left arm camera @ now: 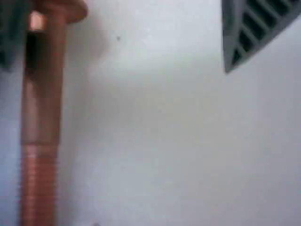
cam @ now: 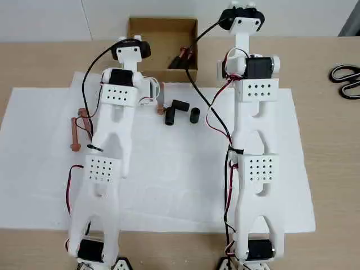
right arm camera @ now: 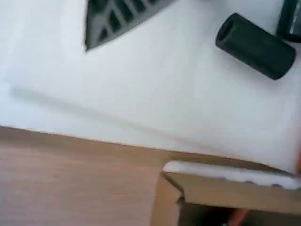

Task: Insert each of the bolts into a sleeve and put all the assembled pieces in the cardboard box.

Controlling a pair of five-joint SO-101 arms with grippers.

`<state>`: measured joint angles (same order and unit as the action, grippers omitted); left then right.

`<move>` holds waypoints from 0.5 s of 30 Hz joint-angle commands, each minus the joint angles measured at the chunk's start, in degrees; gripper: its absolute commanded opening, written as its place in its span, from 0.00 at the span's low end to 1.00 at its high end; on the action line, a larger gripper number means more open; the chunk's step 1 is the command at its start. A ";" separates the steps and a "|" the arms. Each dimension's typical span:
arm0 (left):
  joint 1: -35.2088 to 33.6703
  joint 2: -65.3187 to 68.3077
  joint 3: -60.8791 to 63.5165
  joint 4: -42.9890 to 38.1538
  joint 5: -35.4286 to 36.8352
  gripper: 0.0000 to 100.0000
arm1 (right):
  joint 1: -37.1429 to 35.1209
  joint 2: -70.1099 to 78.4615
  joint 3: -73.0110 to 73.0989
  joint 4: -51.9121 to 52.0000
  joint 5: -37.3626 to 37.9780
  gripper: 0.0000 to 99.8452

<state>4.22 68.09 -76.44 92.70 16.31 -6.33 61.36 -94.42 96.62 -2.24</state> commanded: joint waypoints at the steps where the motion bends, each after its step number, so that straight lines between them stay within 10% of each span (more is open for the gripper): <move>1: 0.62 0.26 -2.59 0.35 0.18 0.19 | -0.48 -4.97 -1.85 0.31 0.62 0.18; 15: 3.60 0.97 -2.42 5.36 -1.41 0.06 | -0.57 -4.97 -1.85 0.31 0.53 0.18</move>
<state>6.59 69.58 -77.23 96.13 16.31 -6.59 61.36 -94.42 96.62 -2.24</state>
